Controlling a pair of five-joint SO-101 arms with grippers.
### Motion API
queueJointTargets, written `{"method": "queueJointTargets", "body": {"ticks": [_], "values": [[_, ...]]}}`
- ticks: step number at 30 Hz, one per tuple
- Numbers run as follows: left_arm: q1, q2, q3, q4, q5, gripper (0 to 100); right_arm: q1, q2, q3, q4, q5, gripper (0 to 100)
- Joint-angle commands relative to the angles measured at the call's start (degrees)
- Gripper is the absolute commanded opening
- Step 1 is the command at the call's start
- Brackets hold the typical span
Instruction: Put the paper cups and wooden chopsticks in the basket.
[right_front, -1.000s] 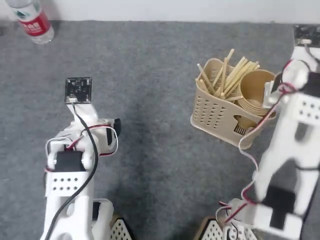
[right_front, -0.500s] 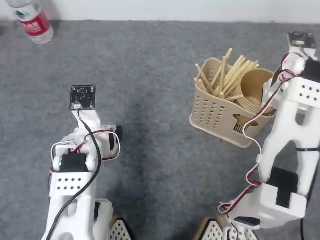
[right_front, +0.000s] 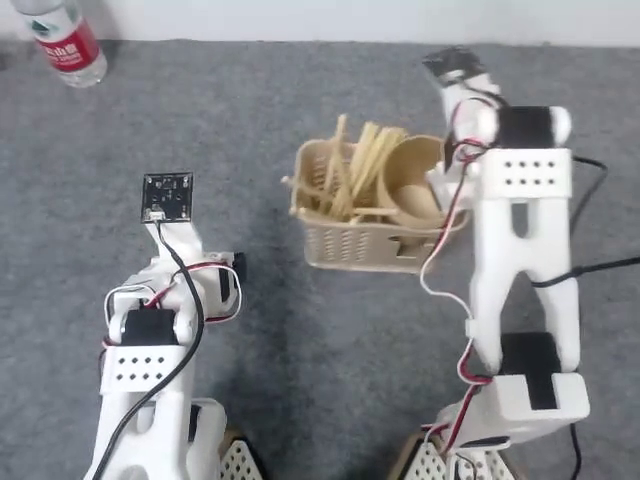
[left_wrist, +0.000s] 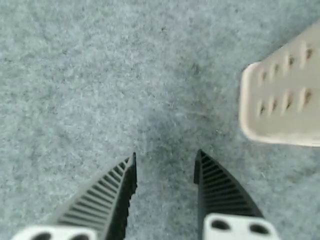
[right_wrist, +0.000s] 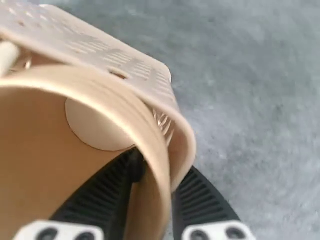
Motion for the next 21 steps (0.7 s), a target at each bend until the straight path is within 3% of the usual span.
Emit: {"method": "queueJointTargets", "body": {"ticks": [1,14,16,21], "values": [[0.0,-0.2,-0.4,-1.1,0.4,18,-4.5,2.9,0.3,1.4,1.9,0.7],[-0.3,-0.2,-0.4,-1.1,0.4,18,-2.0,2.2,-0.9,-1.5,1.9,1.5],[-0.4,-0.2,-0.4,-1.1,0.6,18,-0.8,2.3,-1.7,-1.3,0.3,7.8],[-0.4,-0.3,0.0,-2.3,0.7,18,0.5,2.2,-3.0,0.6,-2.0,35.2]]}}
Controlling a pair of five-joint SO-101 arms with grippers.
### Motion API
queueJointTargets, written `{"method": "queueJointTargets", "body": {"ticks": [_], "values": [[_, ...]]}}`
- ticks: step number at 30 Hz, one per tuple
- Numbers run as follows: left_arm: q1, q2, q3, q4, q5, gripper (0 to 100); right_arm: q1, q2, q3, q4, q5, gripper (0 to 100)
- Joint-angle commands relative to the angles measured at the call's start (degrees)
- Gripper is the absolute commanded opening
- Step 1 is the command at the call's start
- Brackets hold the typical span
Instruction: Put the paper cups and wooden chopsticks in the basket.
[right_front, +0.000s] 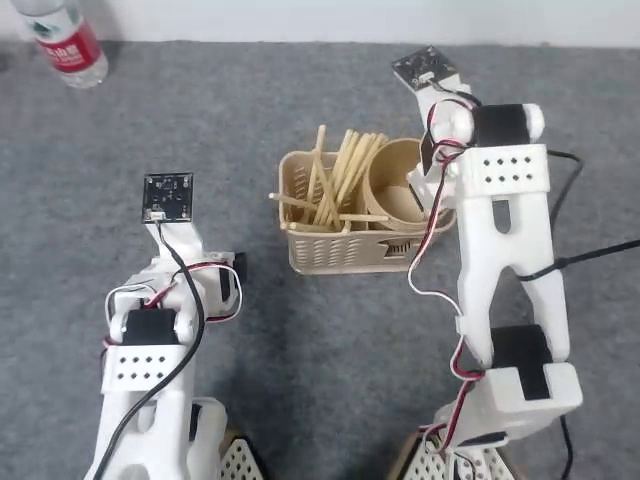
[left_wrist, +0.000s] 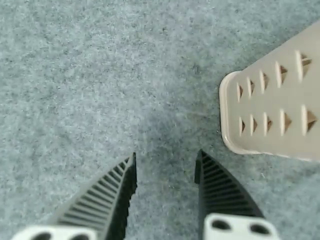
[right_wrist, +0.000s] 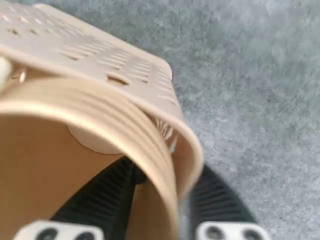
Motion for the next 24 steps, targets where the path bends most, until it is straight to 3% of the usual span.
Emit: {"method": "queueJointTargets", "body": {"ticks": [1,5,11,17,20,23,24], "values": [[-0.4,-0.5,0.3,-2.5,0.8,18,1.4,-0.2,-2.6,1.5,1.0,36.3],[-0.4,-0.5,0.5,-2.6,0.8,18,1.2,-2.8,-7.0,2.2,5.7,30.7],[-0.4,-0.3,0.5,-2.6,0.8,18,1.2,-11.6,-14.0,2.1,5.8,19.1],[-0.4,-0.6,-0.6,-3.5,0.4,18,1.9,-24.6,-17.8,2.6,5.8,18.0],[-4.4,-0.6,-6.8,-3.7,-1.1,19,6.5,-32.9,-16.6,2.7,5.6,14.8],[-7.6,-0.6,-14.2,-1.3,-7.2,19,12.4,-41.3,-9.6,2.7,1.8,0.0],[-8.1,-0.6,-16.5,0.1,-8.9,20,14.3,-44.2,-6.2,2.7,0.1,2.4]]}}
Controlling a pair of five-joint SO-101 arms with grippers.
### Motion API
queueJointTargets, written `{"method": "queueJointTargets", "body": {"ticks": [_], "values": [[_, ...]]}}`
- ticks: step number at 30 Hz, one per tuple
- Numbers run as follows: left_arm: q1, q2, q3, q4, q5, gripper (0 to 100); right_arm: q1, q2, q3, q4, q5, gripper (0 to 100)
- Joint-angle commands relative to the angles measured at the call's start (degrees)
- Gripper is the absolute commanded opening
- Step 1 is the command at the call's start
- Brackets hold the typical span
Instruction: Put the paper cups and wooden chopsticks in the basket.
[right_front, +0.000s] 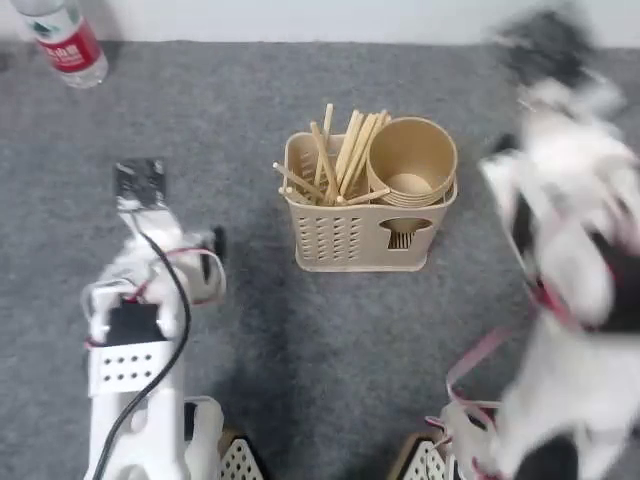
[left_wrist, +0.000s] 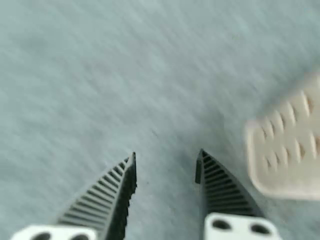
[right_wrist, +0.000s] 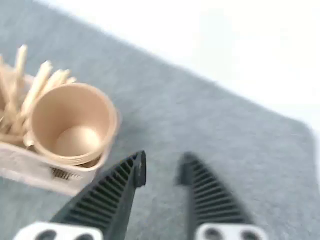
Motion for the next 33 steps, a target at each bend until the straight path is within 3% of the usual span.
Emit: {"method": "queueJointTargets", "body": {"ticks": [1,5,7,12,16,20,23,28,33], "values": [[-3.6,-0.5,-12.7,4.4,-7.2,21,6.2,-11.4,9.8,2.0,-5.0,3.9],[-7.1,-0.5,-22.8,14.9,-6.6,21,7.7,-22.2,28.9,1.4,-6.8,0.9],[-7.7,-0.5,-27.8,19.3,-3.0,21,6.8,-25.5,39.0,0.5,-6.9,1.1],[-1.6,-0.1,-30.7,22.9,1.5,21,6.5,-29.8,58.9,-12.8,-6.9,1.6],[1.7,-1.0,-28.0,17.5,1.9,21,0.6,-33.7,62.8,-17.1,-8.4,2.0],[1.6,-13.5,-31.3,27.3,5.5,21,-1.8,-41.5,61.3,-15.2,-18.9,9.5],[1.8,-26.4,-25.7,26.4,7.0,21,-2.0,-49.0,61.5,-16.0,-22.8,13.8],[1.5,-47.5,-1.7,21.3,4.1,30,-4.4,-60.0,71.6,-17.6,-22.7,14.0],[-0.2,-45.9,9.3,20.1,5.0,32,-4.1,-72.5,91.8,-22.5,-22.7,14.0]]}}
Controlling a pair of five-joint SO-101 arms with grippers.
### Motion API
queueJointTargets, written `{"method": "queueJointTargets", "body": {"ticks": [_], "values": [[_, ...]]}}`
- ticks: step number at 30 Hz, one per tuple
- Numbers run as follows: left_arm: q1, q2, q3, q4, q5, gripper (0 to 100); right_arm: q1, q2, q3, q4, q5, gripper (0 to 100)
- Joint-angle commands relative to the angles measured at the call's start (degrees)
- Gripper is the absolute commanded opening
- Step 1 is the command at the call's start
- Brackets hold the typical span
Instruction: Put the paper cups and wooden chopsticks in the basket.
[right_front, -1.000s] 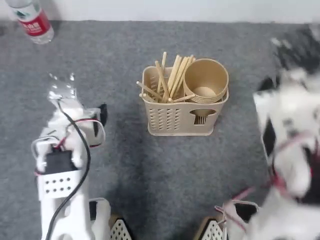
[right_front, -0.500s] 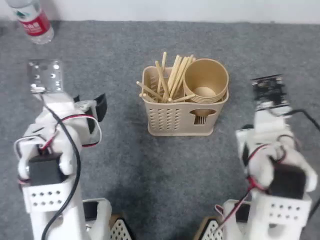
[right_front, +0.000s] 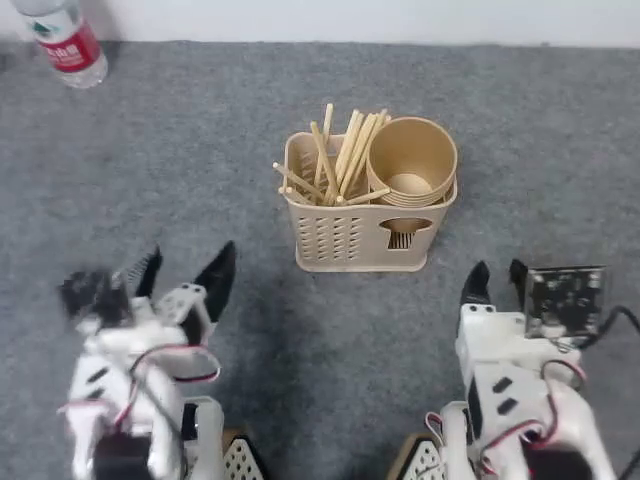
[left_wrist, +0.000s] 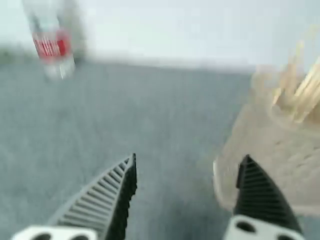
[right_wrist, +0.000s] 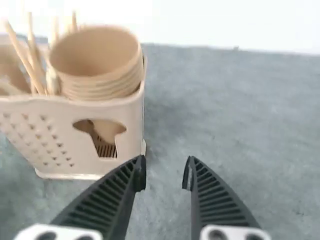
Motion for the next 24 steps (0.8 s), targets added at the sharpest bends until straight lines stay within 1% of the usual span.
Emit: {"method": "queueJointTargets", "body": {"ticks": [1,6,7,10,13,15,16,18,21,23,24], "values": [[-1.7,0.6,9.2,-3.6,0.7,32,-0.2,-9.4,13.5,-3.4,-0.7,14.2],[-1.9,0.6,21.5,-7.9,-2.4,31,-0.2,-8.0,21.6,-5.1,-0.8,14.1],[-2.1,0.6,23.3,-8.2,-2.7,30,-0.2,-8.5,23.0,-4.9,-0.8,14.1],[-2.1,0.6,26.0,-6.6,-2.7,20,-0.3,-9.4,27.0,-4.5,-0.8,14.1],[-1.8,0.6,26.1,-1.1,-2.9,8,-0.3,-9.3,32.0,-2.9,-0.8,14.0],[-1.8,0.6,26.1,1.7,-4.4,1,-0.3,-9.2,36.0,-1.9,-0.7,14.0],[-1.8,0.6,26.4,2.9,-6.1,1,-0.1,-9.2,37.1,-3.2,-0.9,13.9],[-2.2,0.6,27.9,2.2,-8.4,1,0.7,-9.2,39.6,-3.6,-0.8,11.6],[-2.2,0.6,30.4,1.1,-9.0,1,0.9,-9.2,46.1,-5.7,-0.8,5.2],[-2.2,0.6,30.2,1.1,-9.0,1,1.3,-9.0,45.9,-5.9,-0.8,0.1],[-2.3,0.6,30.2,1.1,-8.9,1,1.3,-9.0,46.0,-5.9,-0.8,0.9]]}}
